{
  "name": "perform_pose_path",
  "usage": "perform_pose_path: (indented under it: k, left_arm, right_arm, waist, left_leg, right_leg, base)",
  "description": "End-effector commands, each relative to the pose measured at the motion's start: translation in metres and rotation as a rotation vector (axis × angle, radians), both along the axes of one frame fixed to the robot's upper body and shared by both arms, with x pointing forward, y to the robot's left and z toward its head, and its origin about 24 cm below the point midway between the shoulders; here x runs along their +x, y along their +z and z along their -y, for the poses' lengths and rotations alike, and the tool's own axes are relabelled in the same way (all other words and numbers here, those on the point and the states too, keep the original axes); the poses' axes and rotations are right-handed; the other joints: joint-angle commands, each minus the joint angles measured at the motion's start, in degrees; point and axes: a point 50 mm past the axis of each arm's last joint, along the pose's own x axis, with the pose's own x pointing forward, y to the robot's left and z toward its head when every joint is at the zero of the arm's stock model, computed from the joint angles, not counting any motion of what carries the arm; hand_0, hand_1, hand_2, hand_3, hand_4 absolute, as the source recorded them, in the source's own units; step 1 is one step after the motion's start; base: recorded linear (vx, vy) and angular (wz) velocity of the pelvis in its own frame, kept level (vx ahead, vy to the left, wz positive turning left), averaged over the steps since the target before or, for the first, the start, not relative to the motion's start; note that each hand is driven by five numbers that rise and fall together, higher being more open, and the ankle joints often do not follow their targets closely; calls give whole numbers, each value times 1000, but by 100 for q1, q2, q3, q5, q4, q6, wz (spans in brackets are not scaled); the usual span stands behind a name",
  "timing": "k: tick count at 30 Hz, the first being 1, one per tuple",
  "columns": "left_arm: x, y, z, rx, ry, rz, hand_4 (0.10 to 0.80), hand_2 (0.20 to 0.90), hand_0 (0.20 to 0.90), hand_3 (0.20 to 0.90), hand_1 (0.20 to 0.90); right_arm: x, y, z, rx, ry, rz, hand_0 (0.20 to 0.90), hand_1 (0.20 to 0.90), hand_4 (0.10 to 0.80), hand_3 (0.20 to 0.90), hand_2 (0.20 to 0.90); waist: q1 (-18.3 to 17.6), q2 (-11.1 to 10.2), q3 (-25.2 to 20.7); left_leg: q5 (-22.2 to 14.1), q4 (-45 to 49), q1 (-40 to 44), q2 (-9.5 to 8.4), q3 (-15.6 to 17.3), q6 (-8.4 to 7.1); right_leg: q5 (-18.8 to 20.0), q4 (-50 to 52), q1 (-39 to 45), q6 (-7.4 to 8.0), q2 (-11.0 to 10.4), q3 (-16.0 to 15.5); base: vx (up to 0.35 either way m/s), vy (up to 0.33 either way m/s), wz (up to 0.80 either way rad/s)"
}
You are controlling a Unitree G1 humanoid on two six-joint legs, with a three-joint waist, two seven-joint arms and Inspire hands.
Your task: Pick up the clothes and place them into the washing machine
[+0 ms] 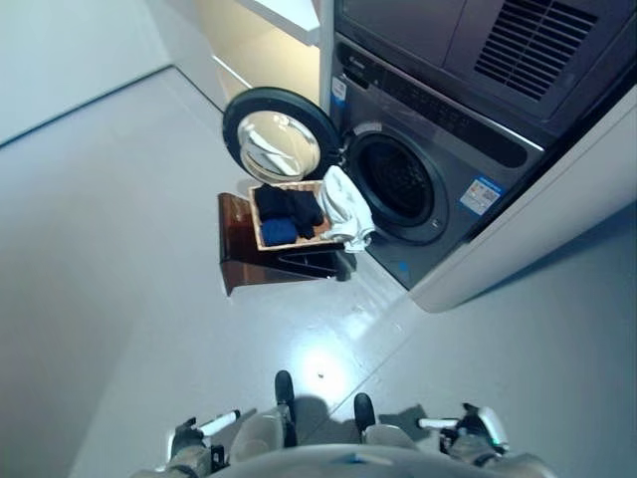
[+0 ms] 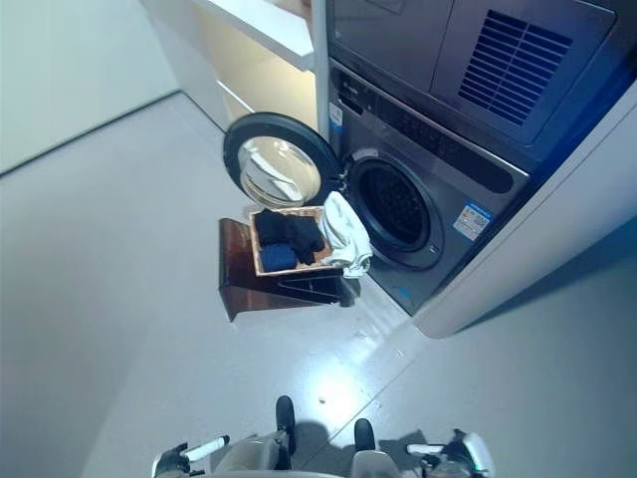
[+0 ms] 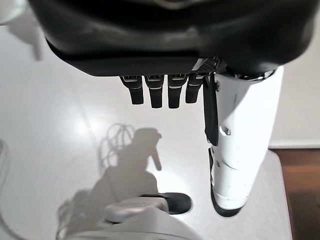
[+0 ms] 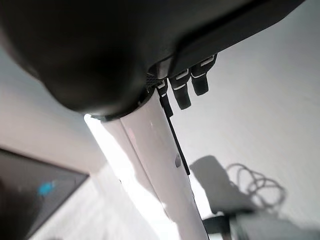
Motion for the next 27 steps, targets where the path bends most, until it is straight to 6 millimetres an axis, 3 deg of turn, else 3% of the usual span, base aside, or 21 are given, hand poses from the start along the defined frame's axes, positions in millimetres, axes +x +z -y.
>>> perform_pose_path:
  k: [1, 7, 9, 11, 12, 13, 14, 15, 16, 19, 21, 24, 27]
  left_arm:
    - [21, 5, 2, 27, -19, 59, 800, 900, 900, 900, 900]
    - [24, 5, 7, 18, -52, 66, 800, 900, 900, 900, 900]
    - [23, 4, 10, 9, -79, 49, 800, 900, 900, 900, 900]
    - [24, 5, 9, 12, -112, 43, 800, 900, 900, 900, 900]
    - [27, 5, 7, 15, -129, 44, 800, 900, 900, 900, 900]
    - [28, 6, 5, 22, -139, 43, 800, 900, 900, 900, 900]
    - [30, 8, 2, 32, -142, 47, 800, 900, 900, 900, 900]
    - [32, 9, 0, 42, -150, 49, 800, 900, 900, 900, 900]
    - [33, 9, -2, 47, -151, 48, 800, 900, 900, 900, 900]
    - [33, 10, -3, 42, -127, 58, 800, 900, 900, 900, 900]
    - [31, 8, 2, 15, -87, 62, 800, 900, 900, 900, 900]
    - [28, 5, 8, -20, -46, 58, 800, 900, 900, 900, 900]
    - [17, 0, 17, -51, -37, 36, 800, 900, 900, 900, 900]
  right_arm:
    - [51, 23, 20, -70, 16, 182, 900, 900, 800, 900, 900]
    - [60, 27, 18, -67, 48, 212, 900, 900, 800, 900, 900]
    - [51, 25, 25, -72, 18, 181, 900, 900, 800, 900, 900]
    - [48, 24, 30, -75, -4, 171, 900, 900, 800, 900, 900]
    - [46, 24, 31, -71, -17, 171, 900, 900, 800, 900, 900]
    - [43, 23, 31, -68, -30, 167, 900, 900, 800, 900, 900]
    - [43, 23, 32, -70, -37, 168, 900, 900, 800, 900, 900]
    - [42, 23, 32, -68, -42, 167, 900, 900, 800, 900, 900]
    - [40, 21, 31, -60, -51, 160, 900, 900, 800, 900, 900]
    - [36, 19, 28, -51, -44, 140, 900, 900, 800, 900, 900]
    - [37, 19, 30, -67, -13, 125, 900, 900, 800, 900, 900]
    - [36, 20, 34, -86, 27, 107, 900, 900, 800, 900, 900]
    - [33, 20, 38, -100, 27, 94, 900, 900, 800, 900, 900]
  waist:
    - [33, -334, 16]
    - [19, -385, -58]
    - [12, -329, -115]
    - [-122, -160, 7]
    - [-263, -40, 118]
    - [-325, 55, 194]
    - [-401, 175, 319]
    - [-486, 237, 408]
    - [-543, 235, 435]
    - [-679, 82, 503]
    - [-650, -54, 622]
    - [-693, -170, 607]
    - [-695, -158, 357]
  left_leg:
    - [165, 939, -1152, -37, -346, -570]
    - [-381, 1561, -1410, -190, -317, -406]
    - [-668, 1449, -1076, -420, -322, -205]
    - [-689, 1113, -600, -591, -519, -70]
    - [-661, 841, -286, -639, -646, -44]
    - [-644, 640, -23, -644, -773, -36]
    - [-602, 433, 239, -568, -829, -40]
    - [-568, 259, 474, -521, -902, -95]
    - [-558, 205, 608, -503, -1005, -160]
    - [-736, 190, 954, -489, -1015, -338]
    - [-1024, 656, 932, -497, -968, -406]
    - [-1151, 899, 938, -326, -999, -503]
    - [-1038, 566, 1205, -194, -1069, -587]
  right_leg:
    - [-301, -972, 1747, 179, -154, -158]
    - [-177, -907, 1814, 363, -379, -298]
    - [482, 231, 1457, 462, -471, -245]
    - [1138, 1474, 882, 297, -332, -17]
    - [1068, 2043, 597, 199, -18, 160]
    - [823, 2281, 310, 165, 101, 123]
    - [581, 2376, -156, 69, 103, -45]
    - [278, 1824, -348, -11, 118, -189]
    - [297, 1193, -336, 12, 86, -266]
    - [938, -337, -547, 344, -190, -260]
    - [1111, -422, -537, 435, -440, -680]
    - [894, 35, -465, 307, -287, -605]
    - [868, -170, -124, 231, -304, -893]
  base:
    - [137, 58, 34]
    - [143, 105, 16]
    - [235, 199, 25]
    - [222, 199, 35]
    - [244, 172, 32]
    - [221, 145, 66]
    - [215, 77, 69]
    - [246, -16, 83]
    - [299, -124, 58]
    - [266, -174, 60]
    - [146, -197, 40]
    - [97, -240, 34]
    - [148, -188, 65]
